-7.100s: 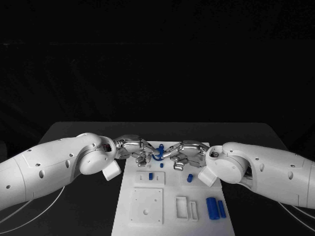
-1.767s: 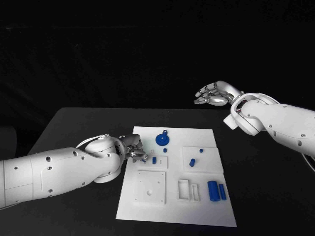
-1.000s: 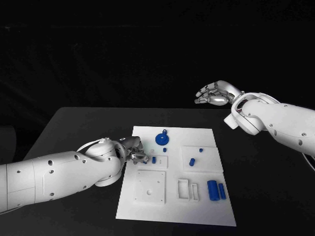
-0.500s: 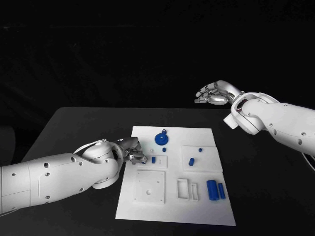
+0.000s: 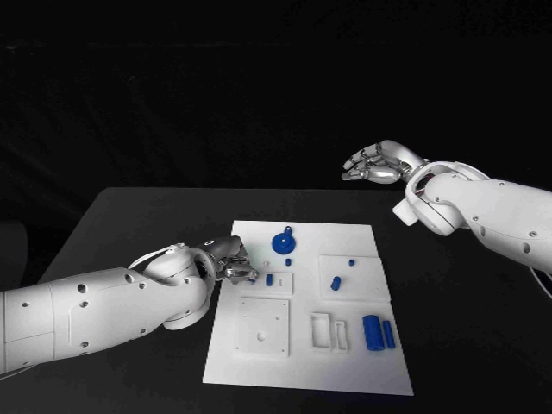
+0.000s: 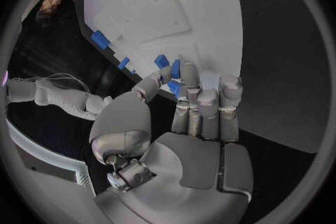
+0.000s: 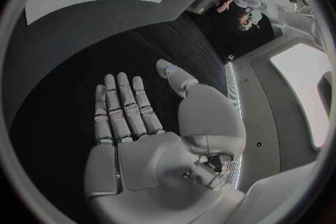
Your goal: Assemble the parts on the task board
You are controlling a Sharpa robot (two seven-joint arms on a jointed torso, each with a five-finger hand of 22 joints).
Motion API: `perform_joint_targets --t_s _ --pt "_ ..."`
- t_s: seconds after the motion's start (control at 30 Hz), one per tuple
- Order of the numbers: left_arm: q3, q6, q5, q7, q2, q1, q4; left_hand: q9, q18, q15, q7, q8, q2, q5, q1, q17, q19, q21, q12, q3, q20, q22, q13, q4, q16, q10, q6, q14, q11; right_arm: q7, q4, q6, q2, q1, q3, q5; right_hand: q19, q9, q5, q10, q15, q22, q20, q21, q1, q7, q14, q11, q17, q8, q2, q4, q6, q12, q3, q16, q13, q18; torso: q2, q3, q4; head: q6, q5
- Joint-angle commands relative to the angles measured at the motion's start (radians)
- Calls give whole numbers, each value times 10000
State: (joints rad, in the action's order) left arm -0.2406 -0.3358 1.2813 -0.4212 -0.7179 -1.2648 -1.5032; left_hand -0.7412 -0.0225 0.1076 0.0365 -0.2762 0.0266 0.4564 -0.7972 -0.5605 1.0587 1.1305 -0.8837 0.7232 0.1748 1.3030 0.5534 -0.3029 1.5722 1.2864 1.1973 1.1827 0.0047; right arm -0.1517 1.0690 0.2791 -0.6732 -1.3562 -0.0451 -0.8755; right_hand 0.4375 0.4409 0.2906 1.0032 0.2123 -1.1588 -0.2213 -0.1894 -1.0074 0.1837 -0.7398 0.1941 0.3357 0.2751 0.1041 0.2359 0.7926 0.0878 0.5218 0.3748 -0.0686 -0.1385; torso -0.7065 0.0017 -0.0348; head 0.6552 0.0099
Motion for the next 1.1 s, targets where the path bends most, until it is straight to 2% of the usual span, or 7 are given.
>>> perform_joint_targets --t_s 0.03,1.1 --pt "3 -119 -124 104 50 22 12 -22 -770 1102 -387 -433 -87 28 -24 -16 37 55 -9 761 1013 -4 12 297 2 1199 430 988 -1161 -88 -2 -137 15 -2 5 3 -5 -15 47 52 27 -16 20 65 -58 77 -76 -8 -11 64 -40 -11 -11 -55 37 -67 2 129 -2 -2 5 -5 8" --pt "3 505 -110 -31 46 66 64 -19 -777 1105 -389 -427 -74 16 -36 -31 44 52 -5 791 1013 -9 18 299 -8 1199 423 988 -1164 -107 -25 -180 17 5 5 27 7 -31 124 73 31 -39 20 97 -51 90 -85 -8 -22 72 -49 -4 -2 -94 32 -68 2 129 -1 -2 3 92 14"
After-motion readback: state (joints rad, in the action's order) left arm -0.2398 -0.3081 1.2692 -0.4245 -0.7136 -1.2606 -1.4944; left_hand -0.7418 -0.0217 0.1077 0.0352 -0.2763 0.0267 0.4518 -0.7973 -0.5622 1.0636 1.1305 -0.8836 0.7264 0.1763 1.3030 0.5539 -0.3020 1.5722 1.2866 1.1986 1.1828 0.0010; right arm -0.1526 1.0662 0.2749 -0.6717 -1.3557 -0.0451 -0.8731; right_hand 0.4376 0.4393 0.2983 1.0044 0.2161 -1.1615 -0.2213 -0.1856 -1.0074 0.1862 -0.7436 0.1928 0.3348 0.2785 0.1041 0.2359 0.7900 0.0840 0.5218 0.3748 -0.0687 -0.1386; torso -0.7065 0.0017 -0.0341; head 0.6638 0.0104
